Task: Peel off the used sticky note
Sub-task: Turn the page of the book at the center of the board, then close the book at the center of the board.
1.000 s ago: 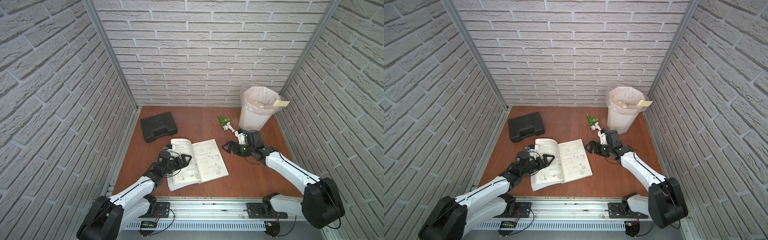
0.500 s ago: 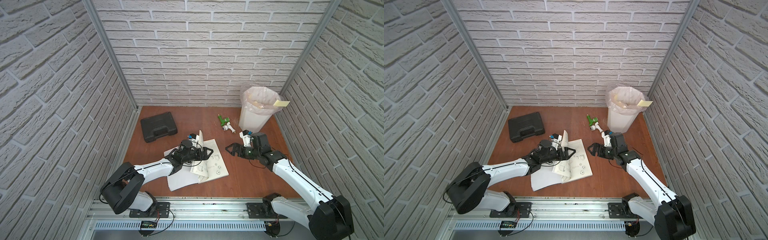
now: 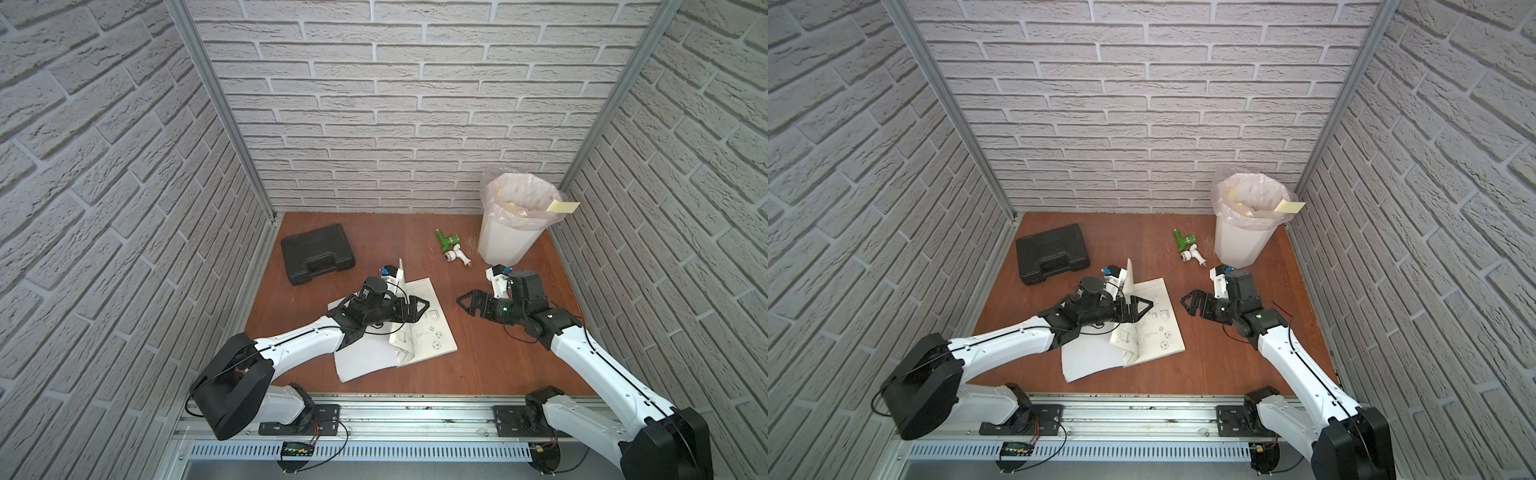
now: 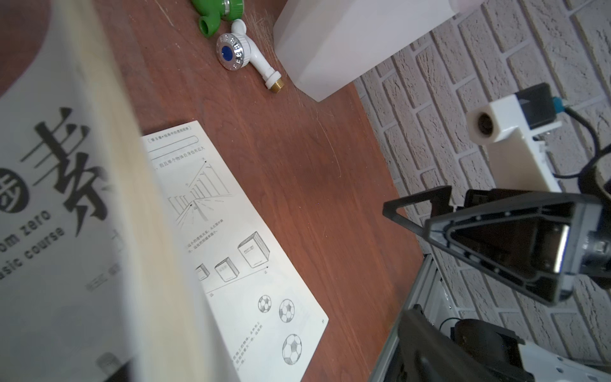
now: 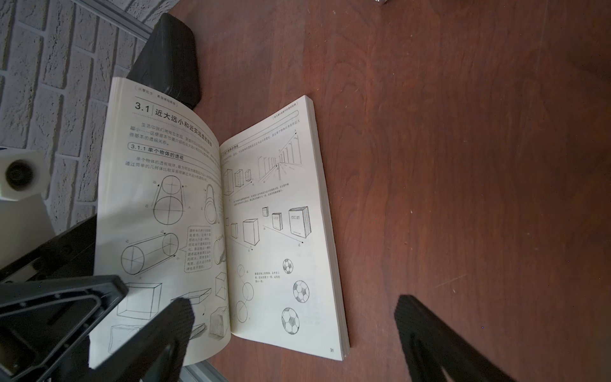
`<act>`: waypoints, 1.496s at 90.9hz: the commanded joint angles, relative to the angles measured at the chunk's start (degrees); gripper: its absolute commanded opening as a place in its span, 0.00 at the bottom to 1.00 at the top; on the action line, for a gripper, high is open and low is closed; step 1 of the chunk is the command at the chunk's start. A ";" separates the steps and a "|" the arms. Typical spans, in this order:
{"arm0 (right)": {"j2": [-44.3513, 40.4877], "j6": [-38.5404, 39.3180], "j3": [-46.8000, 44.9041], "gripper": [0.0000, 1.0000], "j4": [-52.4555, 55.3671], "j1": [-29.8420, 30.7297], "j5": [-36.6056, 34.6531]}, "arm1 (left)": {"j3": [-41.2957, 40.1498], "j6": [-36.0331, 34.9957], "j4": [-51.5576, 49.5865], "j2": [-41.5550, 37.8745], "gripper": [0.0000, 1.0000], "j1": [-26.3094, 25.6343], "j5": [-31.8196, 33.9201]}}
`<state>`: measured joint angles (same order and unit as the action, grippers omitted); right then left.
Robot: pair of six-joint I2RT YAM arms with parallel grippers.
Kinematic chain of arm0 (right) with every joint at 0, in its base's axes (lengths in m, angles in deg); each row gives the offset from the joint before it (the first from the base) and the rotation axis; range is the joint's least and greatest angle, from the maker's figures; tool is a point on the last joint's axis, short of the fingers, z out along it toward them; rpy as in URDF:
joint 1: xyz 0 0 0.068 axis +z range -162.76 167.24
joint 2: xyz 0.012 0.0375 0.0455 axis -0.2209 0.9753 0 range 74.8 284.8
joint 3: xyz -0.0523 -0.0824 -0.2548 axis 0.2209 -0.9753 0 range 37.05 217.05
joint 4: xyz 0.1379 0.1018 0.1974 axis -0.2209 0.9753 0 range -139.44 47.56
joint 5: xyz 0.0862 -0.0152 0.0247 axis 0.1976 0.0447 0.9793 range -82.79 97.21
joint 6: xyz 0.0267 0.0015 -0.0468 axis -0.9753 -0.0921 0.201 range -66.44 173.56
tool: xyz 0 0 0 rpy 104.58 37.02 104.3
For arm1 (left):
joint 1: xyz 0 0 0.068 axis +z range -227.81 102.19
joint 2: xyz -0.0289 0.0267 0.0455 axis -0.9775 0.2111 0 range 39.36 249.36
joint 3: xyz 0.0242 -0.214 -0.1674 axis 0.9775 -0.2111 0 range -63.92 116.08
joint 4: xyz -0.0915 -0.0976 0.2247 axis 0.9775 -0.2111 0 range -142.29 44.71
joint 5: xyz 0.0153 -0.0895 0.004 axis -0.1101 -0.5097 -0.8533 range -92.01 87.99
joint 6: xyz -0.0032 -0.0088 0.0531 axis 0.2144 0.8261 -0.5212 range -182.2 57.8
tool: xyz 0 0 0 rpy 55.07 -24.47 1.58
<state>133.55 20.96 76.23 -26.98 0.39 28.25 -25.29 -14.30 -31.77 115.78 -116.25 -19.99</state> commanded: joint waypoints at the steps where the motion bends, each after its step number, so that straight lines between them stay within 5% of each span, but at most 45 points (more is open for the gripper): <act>1: 0.41 -0.36 -0.69 1.00 -2.58 -0.40 1.10 | 3.70 -3.43 -3.33 -1.11 0.98 -2.04 0.63; 39: -2.53 -0.32 -2.00 1.00 -2.14 -1.68 1.69 | 6.70 -4.09 -7.10 -1.64 0.98 -4.62 3.60; 59: -1.11 -1.06 -2.77 1.00 -4.35 -1.74 3.67 | -2.61 5.60 -11.94 -9.57 0.98 -5.26 11.46; 107: 0.56 -0.82 -2.36 1.00 -4.51 -1.84 5.25 | -18.38 26.79 -19.13 -23.07 0.98 -27.03 31.44; 136: -0.73 -0.07 -1.46 1.00 -1.56 -1.81 4.76 | -22.10 36.81 -24.49 -25.71 0.98 -31.93 34.05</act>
<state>133.74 19.89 74.00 -29.39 -1.10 32.77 -46.60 17.52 -53.38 92.61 -146.67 11.09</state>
